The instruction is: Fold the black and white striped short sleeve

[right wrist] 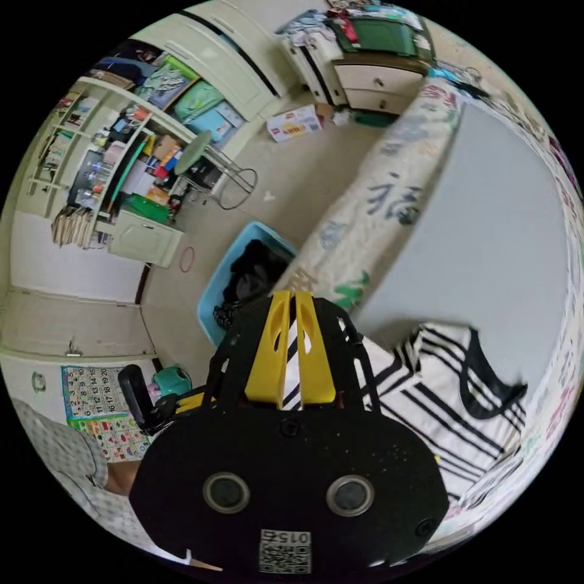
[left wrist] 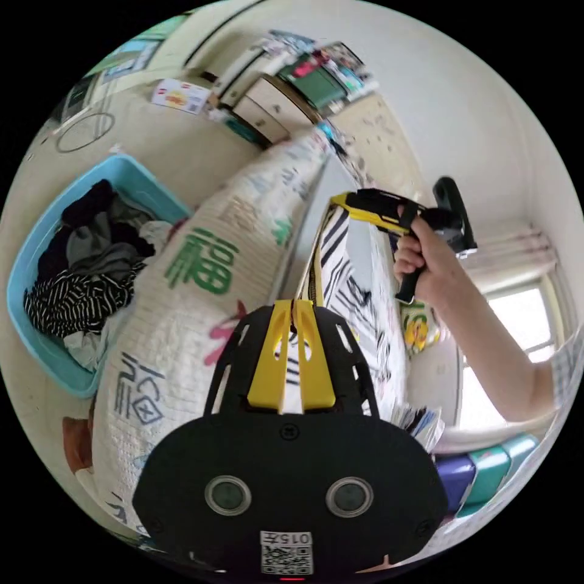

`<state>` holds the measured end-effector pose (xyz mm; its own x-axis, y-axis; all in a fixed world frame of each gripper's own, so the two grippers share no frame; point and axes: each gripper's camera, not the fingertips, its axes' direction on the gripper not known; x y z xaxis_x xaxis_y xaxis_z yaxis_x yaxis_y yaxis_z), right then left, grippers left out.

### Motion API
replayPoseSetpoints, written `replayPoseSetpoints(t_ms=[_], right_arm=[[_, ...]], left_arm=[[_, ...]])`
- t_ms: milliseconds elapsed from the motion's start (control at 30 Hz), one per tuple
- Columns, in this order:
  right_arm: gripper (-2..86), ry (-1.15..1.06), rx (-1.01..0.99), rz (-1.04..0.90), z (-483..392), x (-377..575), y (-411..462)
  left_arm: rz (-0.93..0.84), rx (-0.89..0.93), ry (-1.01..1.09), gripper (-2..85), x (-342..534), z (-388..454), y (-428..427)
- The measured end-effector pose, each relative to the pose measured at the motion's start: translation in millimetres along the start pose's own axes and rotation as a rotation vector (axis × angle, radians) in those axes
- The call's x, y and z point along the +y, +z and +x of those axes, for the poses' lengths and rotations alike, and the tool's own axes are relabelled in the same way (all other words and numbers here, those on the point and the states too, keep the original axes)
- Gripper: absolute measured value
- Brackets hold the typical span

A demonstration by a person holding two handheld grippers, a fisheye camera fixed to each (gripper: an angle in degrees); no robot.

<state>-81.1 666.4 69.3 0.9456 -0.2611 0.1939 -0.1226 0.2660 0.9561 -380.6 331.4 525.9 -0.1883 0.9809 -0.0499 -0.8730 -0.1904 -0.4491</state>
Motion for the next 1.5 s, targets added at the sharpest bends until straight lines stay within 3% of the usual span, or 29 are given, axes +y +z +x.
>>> replayPoseSetpoints(t_ms=[100,367,433,533,600,733,867,1000,1100,1200,1500], right_arm=[[0.6,-0.077,0.057,-0.032,-17.9,-29.9,40.3],[5.5,-0.187,0.269,-0.288,-13.7,-41.9,105.3],[5.5,-0.231,0.317,-0.25,-15.4,-42.1,91.8],[5.0,-0.268,0.174,-0.118,-11.9,-35.3,40.7],[3.8,-0.325,0.047,0.018,-6.0,-3.7,-13.2],[3.1,-0.416,0.02,0.059,16.2,83.6,-68.1],[5.7,-0.165,0.085,-0.16,89.8,222.3,-78.3],[8.9,0.378,0.072,-0.333,177.5,391.8,-96.5],[9.4,0.695,0.087,-0.345,217.2,500.4,-119.9],[9.4,0.859,0.11,-0.399,243.0,576.4,-126.0],[6.1,0.919,0.018,-0.398,296.3,657.7,-112.5]], left_arm=[[0.069,-0.034,-0.104,-0.8,-16.2,-35.1,-4.7],[-0.024,-0.001,-0.229,-0.7,-15.7,-81.0,33.9],[-0.024,0.011,-0.229,-0.6,-13.1,-80.1,35.1],[0.007,-0.021,-0.229,-0.5,-6.6,-72.5,24.9],[0.018,-0.037,-0.196,-0.2,2.7,-62.0,7.4],[-0.051,-0.062,-0.082,1.2,29.9,-36.4,-18.4],[-0.352,-0.151,-0.009,5.4,87.6,-11.5,-18.3],[-0.623,-0.22,-0.04,7.3,156.7,1.1,-5.8],[-0.712,-0.269,-0.043,8.3,189.6,15.6,5.4],[-0.769,-0.339,0.004,8.1,210.9,31.8,25.4],[-0.751,-0.45,0.053,1.3,236.9,87.5,48.2]])
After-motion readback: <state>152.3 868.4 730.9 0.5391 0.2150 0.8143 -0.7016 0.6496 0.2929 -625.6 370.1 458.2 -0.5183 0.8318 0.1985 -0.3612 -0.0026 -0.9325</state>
